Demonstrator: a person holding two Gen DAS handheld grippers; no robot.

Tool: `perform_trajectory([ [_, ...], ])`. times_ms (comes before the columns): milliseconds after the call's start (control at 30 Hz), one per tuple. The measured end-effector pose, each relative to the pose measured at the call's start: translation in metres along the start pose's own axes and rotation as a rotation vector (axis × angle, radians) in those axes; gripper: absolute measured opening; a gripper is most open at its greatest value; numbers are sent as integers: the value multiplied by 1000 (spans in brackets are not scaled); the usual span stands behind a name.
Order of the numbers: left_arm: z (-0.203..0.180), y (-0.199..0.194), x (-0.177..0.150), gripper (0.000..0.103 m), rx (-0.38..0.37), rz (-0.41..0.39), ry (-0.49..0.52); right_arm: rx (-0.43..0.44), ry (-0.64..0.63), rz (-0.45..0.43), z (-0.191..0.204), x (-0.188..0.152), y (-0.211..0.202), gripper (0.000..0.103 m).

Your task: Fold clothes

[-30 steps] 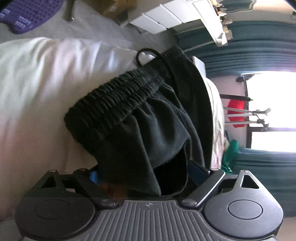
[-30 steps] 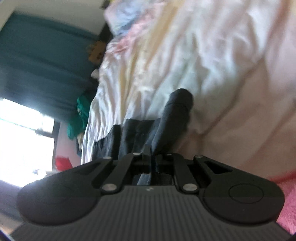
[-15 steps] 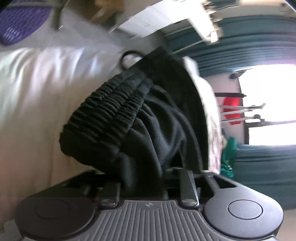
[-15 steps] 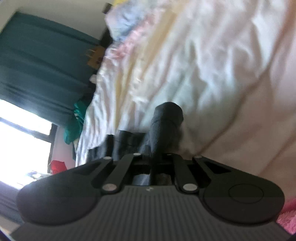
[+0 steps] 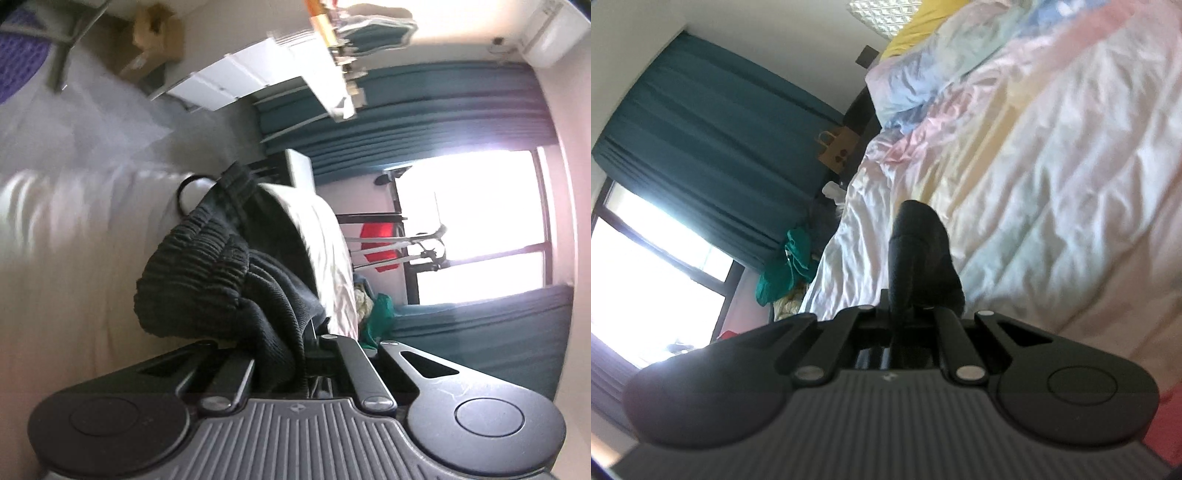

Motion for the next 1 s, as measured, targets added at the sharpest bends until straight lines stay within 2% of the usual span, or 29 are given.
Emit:
perform_trajectory([
  [100, -24, 11, 15, 2, -7, 8, 22, 1, -63, -13, 38, 7, 16, 5],
  [300, -79, 86, 68, 3, 27, -22, 31, -2, -213, -39, 138, 1, 84, 5],
  [400, -103, 139, 102, 3, 63, -50, 24, -55, -276, -36, 181, -17, 141, 5],
  [533, -112, 226, 135, 3, 132, -75, 67, -143, -456, -42, 223, -53, 217, 5],
  [700, -83, 336, 169, 4, 274, -1, 99, -271, -574, 11, 214, -102, 311, 5],
  [767, -72, 367, 176, 4, 330, 26, 129, -322, -622, 31, 204, -122, 342, 5],
  [867, -60, 386, 180, 7, 370, 65, 149, -361, -636, 56, 190, -138, 364, 6],
  [900, -57, 390, 180, 10, 379, 77, 149, -350, -627, 65, 187, -139, 367, 6],
  [1000, -53, 385, 180, 13, 364, 101, 153, -264, -589, 92, 185, -135, 359, 12],
])
Point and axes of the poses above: each gripper's, at about its wrist camera, not at the fingertips, and y roughly the way its jaws point, z to its left, x to its top, the point moved 5 cm from there along y, roughly the way its jaws point, and after that the axes turned 1 degree about z, right-handed, at the moved point
